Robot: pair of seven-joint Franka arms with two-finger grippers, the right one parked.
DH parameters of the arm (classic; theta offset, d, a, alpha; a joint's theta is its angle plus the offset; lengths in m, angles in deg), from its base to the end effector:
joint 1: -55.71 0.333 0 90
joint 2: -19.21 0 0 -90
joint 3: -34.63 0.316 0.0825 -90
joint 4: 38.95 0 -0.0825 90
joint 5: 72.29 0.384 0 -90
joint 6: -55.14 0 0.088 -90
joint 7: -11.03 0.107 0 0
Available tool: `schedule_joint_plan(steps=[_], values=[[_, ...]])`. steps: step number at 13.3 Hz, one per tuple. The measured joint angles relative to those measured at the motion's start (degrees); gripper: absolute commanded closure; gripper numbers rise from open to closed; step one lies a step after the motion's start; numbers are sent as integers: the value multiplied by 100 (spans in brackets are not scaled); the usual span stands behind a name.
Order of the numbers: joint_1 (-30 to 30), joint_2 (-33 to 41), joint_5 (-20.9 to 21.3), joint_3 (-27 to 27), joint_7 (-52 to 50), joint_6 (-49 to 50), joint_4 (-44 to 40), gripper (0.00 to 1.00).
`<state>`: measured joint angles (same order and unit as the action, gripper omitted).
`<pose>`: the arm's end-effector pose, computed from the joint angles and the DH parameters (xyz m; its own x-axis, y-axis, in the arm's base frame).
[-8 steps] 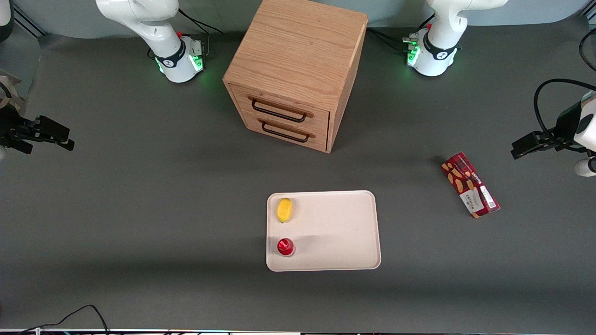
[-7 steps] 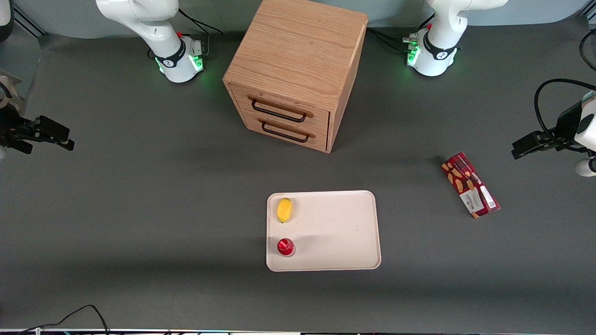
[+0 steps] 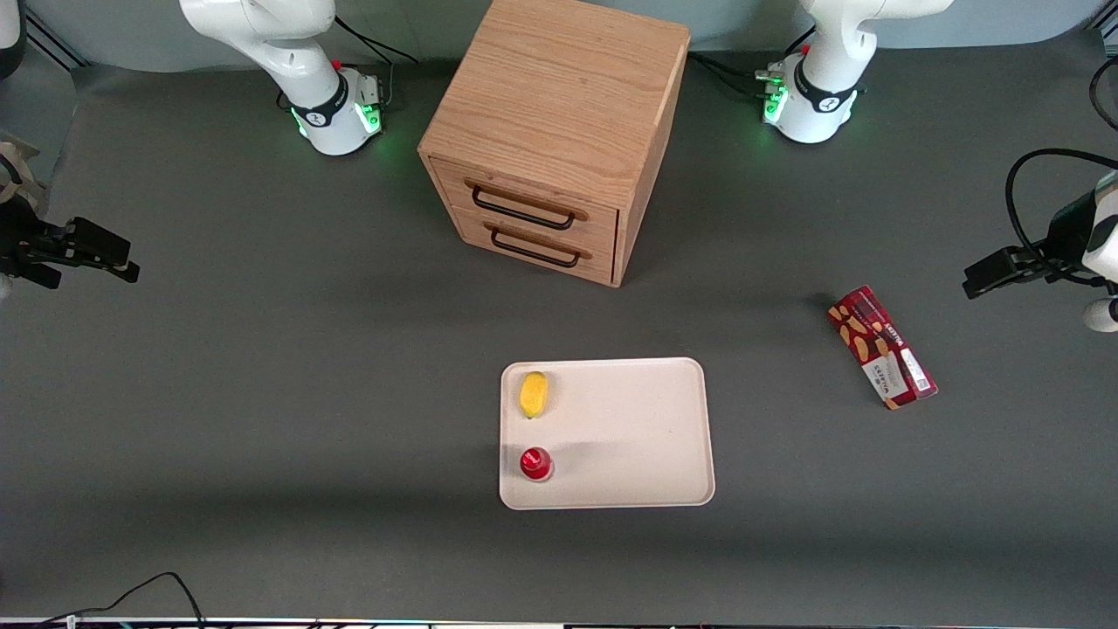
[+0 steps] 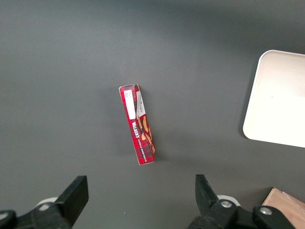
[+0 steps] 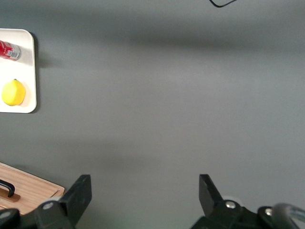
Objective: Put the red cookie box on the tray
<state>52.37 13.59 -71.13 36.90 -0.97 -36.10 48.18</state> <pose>0.5856 -0.0099 0.5942 0.9818 0.1890 -0.0207 0.1884 -0.9817 -0.0290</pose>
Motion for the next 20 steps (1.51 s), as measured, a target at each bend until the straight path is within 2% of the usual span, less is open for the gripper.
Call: schedule_joint_plan(steps=[5, 16, 20], values=[[1, -323, 0, 39, 0, -157, 78, 0], [408, -585, -212, 112, -1, -4487, 3547, 0], [452, -753, -340, 113, -1, -5336, 4090, 0]])
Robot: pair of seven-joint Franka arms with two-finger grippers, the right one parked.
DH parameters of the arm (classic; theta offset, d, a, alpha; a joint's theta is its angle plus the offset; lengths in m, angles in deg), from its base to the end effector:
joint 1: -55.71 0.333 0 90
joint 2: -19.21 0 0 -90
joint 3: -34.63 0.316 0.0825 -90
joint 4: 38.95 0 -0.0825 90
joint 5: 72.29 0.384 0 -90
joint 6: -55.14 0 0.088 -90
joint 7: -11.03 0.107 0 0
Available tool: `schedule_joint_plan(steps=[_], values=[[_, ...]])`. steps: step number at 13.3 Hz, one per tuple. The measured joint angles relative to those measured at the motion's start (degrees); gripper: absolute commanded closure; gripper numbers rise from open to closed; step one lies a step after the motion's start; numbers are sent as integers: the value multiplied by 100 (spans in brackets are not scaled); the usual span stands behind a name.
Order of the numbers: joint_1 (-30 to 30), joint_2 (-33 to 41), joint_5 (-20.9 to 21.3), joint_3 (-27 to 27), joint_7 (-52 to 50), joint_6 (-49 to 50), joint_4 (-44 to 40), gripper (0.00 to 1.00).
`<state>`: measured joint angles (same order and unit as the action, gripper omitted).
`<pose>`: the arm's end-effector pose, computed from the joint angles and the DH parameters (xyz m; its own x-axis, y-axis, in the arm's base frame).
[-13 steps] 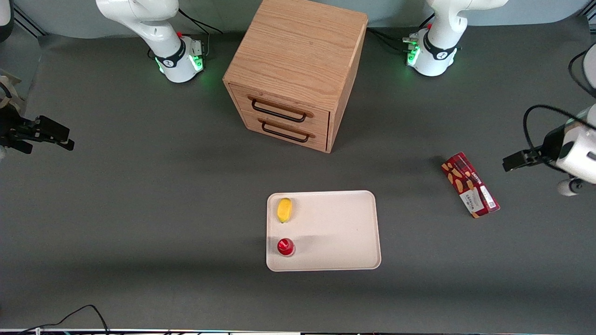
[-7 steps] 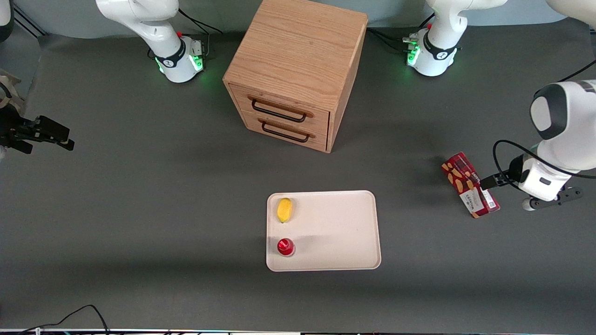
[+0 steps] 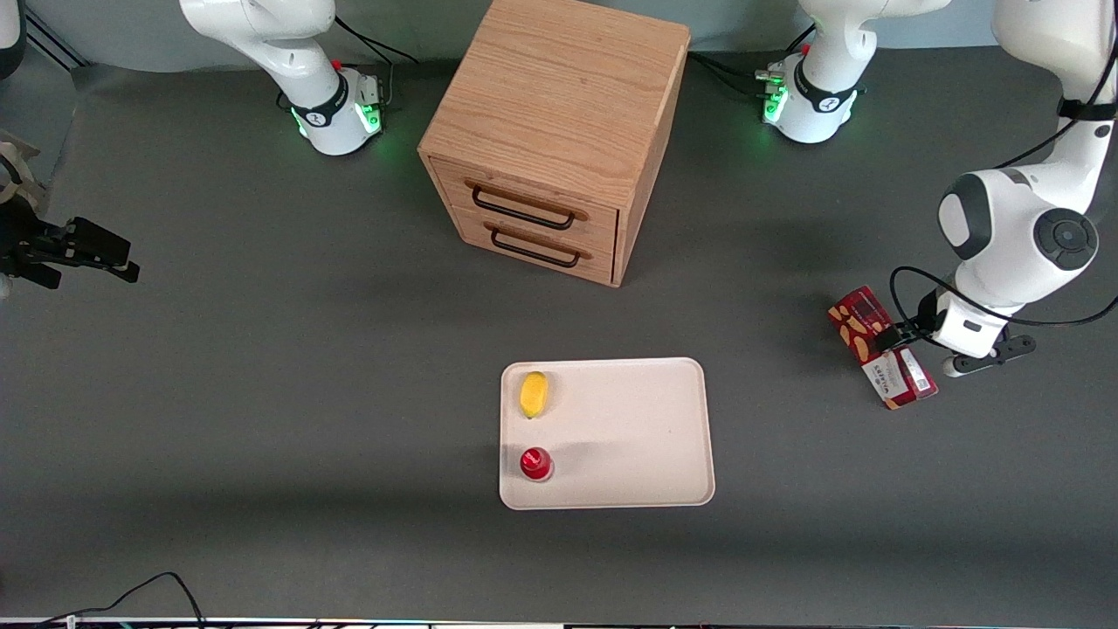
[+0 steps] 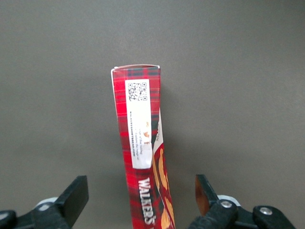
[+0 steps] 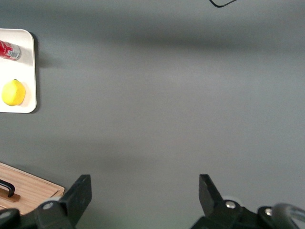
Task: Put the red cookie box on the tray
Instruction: 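Close the left gripper on the red cookie box, then lift the box and carry it with the left gripper toward the tray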
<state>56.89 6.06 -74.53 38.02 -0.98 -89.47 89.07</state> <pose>0.5498 0.0443 0.2732 0.9479 0.3134 0.0568 0.3125 -0.9496 0.0234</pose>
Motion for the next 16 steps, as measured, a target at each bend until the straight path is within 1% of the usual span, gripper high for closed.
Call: schedule_joint_plan(steps=[1, 2, 4, 5, 12, 14, 16], values=[[0, -89, -39, 0, 0, -220, 55, 0], [0, -190, -75, 0, 0, -444, 111, 19], [2, -379, -99, 0, 0, -711, 158, 78], [2, -428, -101, 0, 0, -749, 158, 100], [2, -359, -105, -4, 0, -741, 119, 100], [2, -68, -106, -5, 2, -133, -19, 100], [2, 470, -101, -6, 25, 1185, -412, 100]])
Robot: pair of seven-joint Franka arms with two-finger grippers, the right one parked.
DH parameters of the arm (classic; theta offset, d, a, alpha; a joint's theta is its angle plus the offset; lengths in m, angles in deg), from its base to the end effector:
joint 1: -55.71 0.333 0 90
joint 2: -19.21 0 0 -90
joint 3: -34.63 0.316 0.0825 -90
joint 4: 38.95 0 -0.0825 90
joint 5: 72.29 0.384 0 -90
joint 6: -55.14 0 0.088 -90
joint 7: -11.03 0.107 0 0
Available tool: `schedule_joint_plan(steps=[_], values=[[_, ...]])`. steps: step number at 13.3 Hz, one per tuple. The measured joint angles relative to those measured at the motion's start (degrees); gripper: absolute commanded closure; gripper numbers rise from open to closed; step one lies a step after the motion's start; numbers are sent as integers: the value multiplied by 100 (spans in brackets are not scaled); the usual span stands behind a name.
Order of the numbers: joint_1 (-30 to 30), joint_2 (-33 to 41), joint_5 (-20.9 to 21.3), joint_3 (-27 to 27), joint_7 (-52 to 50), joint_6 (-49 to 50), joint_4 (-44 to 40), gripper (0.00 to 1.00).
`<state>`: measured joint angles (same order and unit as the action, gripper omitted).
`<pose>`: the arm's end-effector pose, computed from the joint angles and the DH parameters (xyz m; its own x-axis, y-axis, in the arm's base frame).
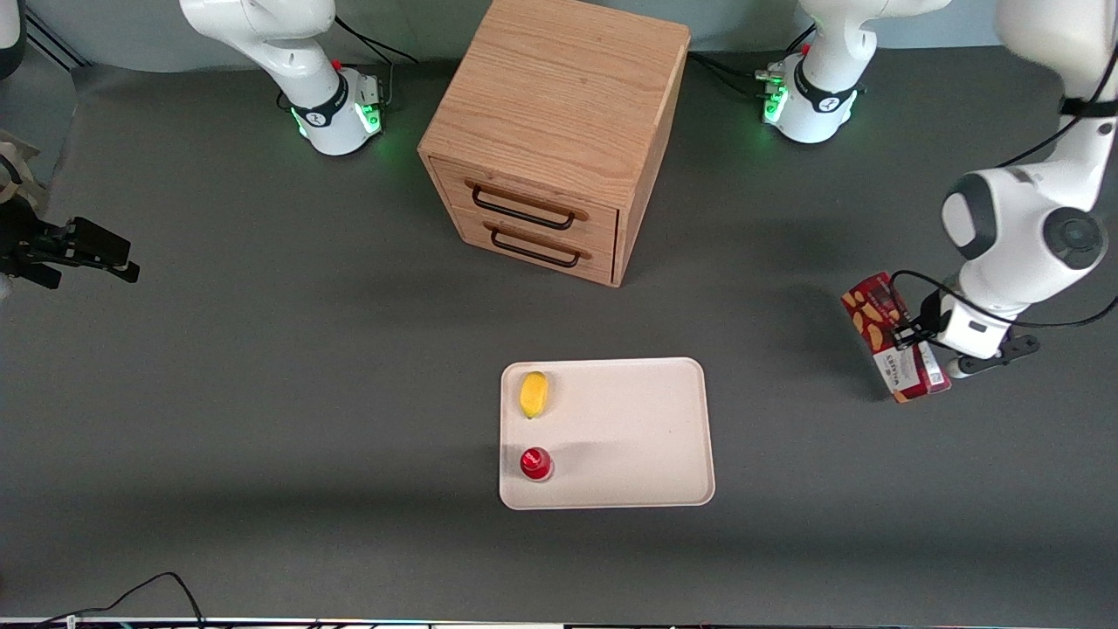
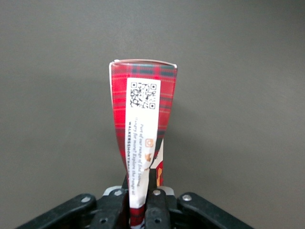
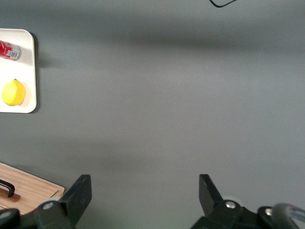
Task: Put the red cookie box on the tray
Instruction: 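Lift the box and carry it with the left gripper toward the tray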
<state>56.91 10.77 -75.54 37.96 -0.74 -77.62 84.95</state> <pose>0.5546 0.0425 0.3296 0.9485 0.3166 0.0001 0.3165 -0.9480 0.0341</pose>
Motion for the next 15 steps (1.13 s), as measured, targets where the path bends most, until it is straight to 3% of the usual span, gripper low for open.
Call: schedule_joint_plan(steps=[3, 7, 10, 15], values=[[0, 713, 4, 6, 236, 2158, -1004, 100], [1, 838, 5, 14, 295, 4184, -2661, 100], [-88, 744, -23, -109, -52, 4554, -3234, 100], [-490, -298, -35, -1207, -2445, 4316, -4010, 100]])
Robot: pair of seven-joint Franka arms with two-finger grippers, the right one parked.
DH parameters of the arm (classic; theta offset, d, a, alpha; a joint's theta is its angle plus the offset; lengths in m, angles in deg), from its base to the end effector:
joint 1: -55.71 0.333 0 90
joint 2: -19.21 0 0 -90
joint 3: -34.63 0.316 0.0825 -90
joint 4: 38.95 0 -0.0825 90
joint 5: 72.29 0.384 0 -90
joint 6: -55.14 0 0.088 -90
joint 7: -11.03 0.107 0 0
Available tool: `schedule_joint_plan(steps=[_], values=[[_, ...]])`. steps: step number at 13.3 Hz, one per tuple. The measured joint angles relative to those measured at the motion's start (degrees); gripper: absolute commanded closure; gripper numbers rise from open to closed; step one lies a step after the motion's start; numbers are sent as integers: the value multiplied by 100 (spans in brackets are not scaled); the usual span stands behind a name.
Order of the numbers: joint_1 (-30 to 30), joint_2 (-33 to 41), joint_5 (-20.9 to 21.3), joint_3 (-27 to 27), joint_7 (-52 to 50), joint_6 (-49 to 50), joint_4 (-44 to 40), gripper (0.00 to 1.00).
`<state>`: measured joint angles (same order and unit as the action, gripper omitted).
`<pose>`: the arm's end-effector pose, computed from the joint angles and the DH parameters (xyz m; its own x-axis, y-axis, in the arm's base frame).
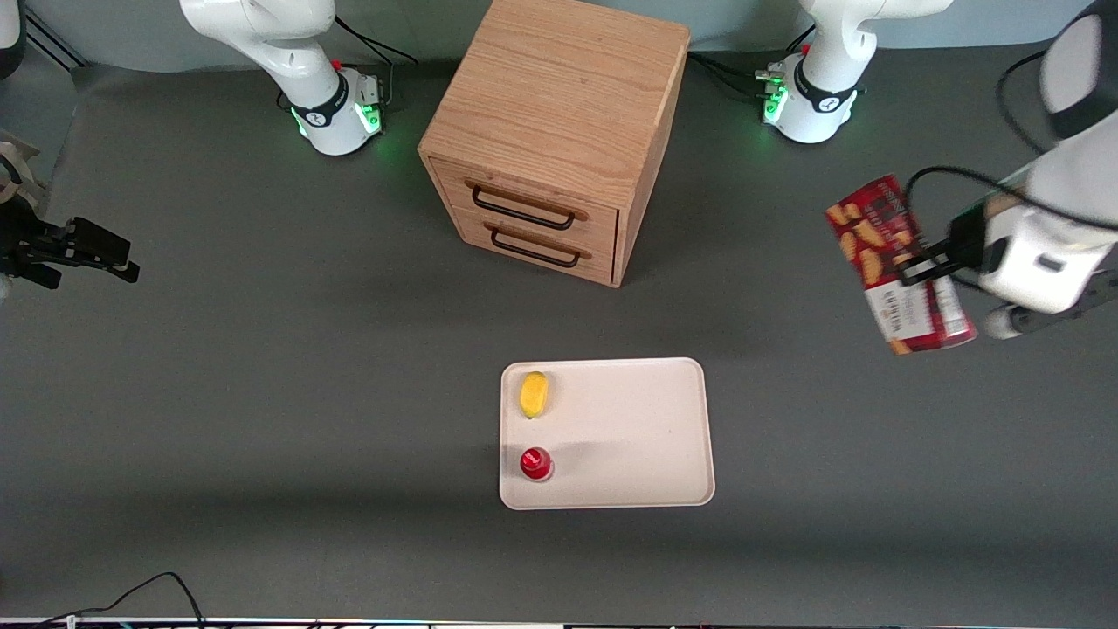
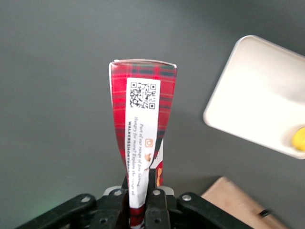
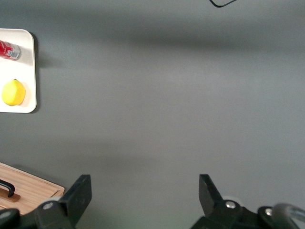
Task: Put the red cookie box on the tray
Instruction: 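Lift the box and carry it with the left gripper toward the tray, then lower the held box onto the white tray beside the red cup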
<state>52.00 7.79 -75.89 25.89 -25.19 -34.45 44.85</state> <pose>0.5960 -0.1296 0.5602 0.9060 0.4022 -0.1320 0.4078 -0.9129 0.0181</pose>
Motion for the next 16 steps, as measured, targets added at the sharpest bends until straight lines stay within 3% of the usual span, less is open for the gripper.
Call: schedule_joint_plan(steps=[2, 8, 16], values=[[-155, -609, 8, -261, -652, -242, -512, 100], [-1054, -2119, 296, -292, -1855, -1134, -1749, 100], [-1377, -3466, 960, -289, -1404, -2557, -1911, 100]])
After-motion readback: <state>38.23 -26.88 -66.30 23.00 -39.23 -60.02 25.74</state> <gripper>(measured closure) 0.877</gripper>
